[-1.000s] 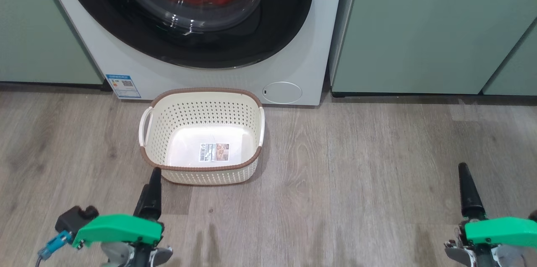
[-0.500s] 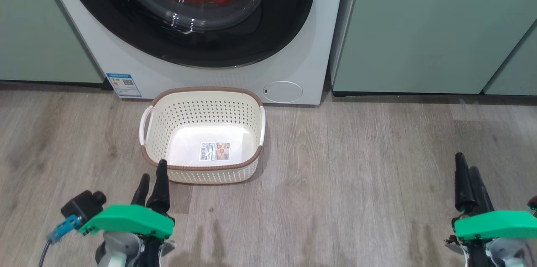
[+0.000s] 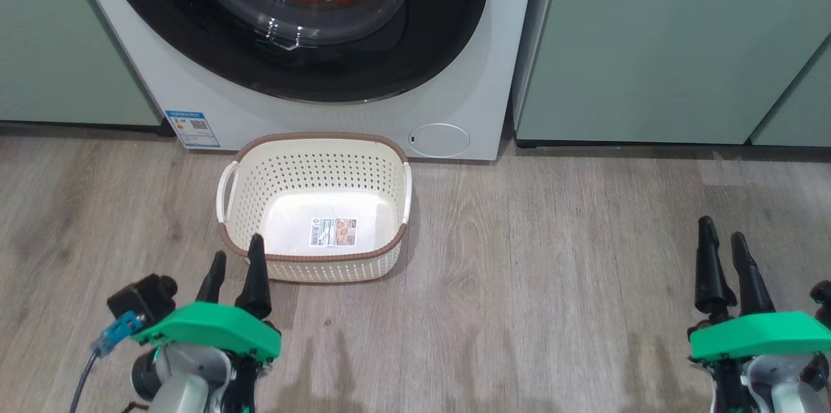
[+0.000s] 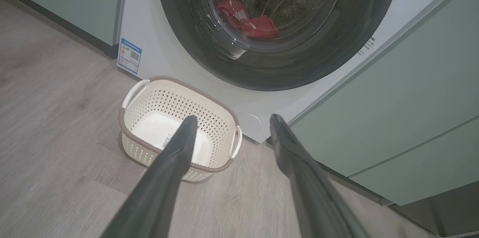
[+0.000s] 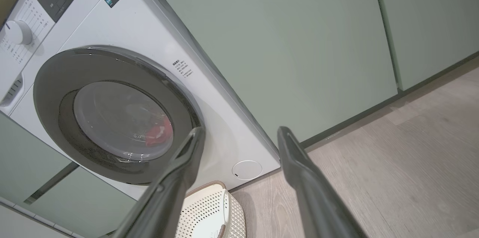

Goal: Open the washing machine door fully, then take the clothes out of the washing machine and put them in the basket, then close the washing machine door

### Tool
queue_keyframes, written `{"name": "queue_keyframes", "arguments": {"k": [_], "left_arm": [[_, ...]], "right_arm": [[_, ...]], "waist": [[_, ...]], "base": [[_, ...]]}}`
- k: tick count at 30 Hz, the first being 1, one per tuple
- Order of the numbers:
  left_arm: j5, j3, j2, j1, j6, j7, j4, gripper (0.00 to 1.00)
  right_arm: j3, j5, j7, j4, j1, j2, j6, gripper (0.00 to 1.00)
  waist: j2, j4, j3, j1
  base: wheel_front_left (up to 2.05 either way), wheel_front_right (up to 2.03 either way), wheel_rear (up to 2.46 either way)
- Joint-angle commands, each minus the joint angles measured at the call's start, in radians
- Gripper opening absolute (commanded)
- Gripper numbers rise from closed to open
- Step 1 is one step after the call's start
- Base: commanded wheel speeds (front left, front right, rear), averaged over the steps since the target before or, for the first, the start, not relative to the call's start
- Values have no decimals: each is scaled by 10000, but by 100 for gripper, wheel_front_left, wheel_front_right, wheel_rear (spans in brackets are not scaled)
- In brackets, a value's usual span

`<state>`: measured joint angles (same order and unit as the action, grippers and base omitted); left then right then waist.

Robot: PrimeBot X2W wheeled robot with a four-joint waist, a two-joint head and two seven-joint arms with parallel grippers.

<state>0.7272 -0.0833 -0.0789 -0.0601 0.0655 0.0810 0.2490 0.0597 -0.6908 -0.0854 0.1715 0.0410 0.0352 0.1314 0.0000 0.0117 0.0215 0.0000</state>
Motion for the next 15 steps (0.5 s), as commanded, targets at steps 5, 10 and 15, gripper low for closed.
{"name": "queue_keyframes", "arguments": {"k": [5, 10, 15], "left_arm": [[-812, -28, -245, -676, 272, 310, -454, 100], [-1463, -156, -298, -748, 460, 486, -552, 100], [-2003, -183, -317, -807, 524, 634, -590, 100]], "right_arm": [[-204, 958, -266, -539, 482, 108, -4, 100], [-253, 1714, -442, -609, 507, 113, -5, 100], [-302, 2270, -590, -632, 559, 117, -5, 100]], "waist": [[0, 7, -11, 0], [0, 10, -20, 0], [0, 9, -20, 0]], "base": [[0, 0, 0], [0, 0, 0], [0, 0, 0]]}}
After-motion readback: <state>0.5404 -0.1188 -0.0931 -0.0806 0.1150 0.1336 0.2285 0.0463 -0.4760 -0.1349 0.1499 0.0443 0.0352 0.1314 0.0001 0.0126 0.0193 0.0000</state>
